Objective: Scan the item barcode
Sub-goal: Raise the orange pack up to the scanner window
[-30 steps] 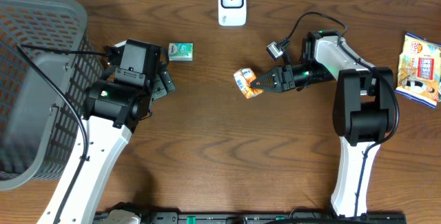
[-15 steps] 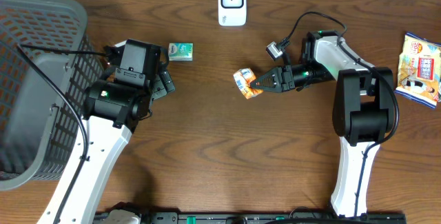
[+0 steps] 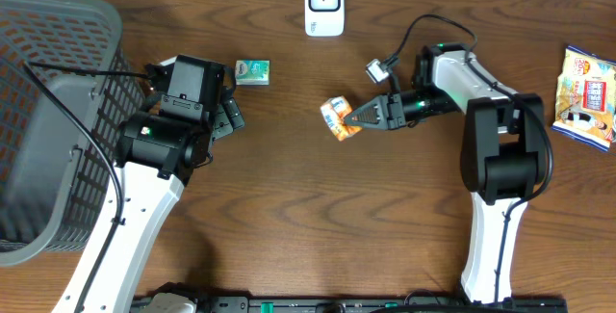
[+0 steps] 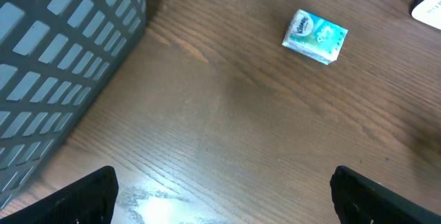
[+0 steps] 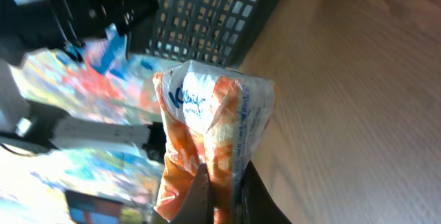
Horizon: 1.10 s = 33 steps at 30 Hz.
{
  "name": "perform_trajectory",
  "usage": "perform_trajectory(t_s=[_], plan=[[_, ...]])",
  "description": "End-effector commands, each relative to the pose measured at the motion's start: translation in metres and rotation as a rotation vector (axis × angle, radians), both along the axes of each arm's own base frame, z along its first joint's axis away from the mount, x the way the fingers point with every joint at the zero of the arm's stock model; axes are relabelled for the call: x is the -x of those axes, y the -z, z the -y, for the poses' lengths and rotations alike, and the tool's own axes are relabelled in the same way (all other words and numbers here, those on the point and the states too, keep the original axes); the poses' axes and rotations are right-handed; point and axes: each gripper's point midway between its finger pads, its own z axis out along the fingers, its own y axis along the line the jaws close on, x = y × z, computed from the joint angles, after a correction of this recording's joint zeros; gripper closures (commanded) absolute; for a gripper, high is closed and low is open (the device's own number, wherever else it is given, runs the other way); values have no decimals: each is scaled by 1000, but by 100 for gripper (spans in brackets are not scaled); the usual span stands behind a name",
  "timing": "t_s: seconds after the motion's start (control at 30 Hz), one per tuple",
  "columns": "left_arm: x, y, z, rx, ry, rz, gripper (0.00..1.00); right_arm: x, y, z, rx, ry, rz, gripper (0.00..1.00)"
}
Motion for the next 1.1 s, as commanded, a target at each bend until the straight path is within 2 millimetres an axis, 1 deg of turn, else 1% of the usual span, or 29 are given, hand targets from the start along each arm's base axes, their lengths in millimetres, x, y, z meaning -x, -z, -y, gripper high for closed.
perform_trajectory(t_s=[0.0,0.1,0.17,0.3,0.4,0.47,0.53,0.57,0.63,0.77,0.8,0.9,0.97,1.07], plan=[[-1,0,-4,-21,-3,-3,2,2,-9,-9,1,-30,72,99],[-1,0,-4,-21,-3,-3,2,-4,4,-10,96,-55,54,99],[-1,0,-4,-21,-3,-3,2,-11,17,-10,202,-62,33,99],[-1,0,-4,-21,-3,-3,2,-35,43,-2,462,-17,6,98],[-1,0,-4,-21,-3,-3,2,-62,56,2,631,62,46,99],[-1,0,-4,-21,-3,-3,2,-87,63,8,758,157,85,99],[-1,0,-4,-21,-3,-3,2,-116,63,19,884,272,144,99],[-1,0,-4,-21,-3,-3,2,-129,62,25,941,323,182,99],[-1,0,-4,-21,-3,-3,2,-154,50,37,1040,406,279,99],[-1,0,-4,-21,-4,-3,2,-196,12,53,1177,555,481,99],[-1,0,-4,-21,-3,-3,2,-208,0,54,1205,577,571,99],[-1,0,-4,-21,-3,-3,2,-235,-22,54,1288,599,816,99],[-1,0,-4,-21,-3,-3,2,-248,-31,51,1338,577,968,99],[-1,0,-4,-21,-3,-3,2,-261,-40,36,1333,521,1144,99]])
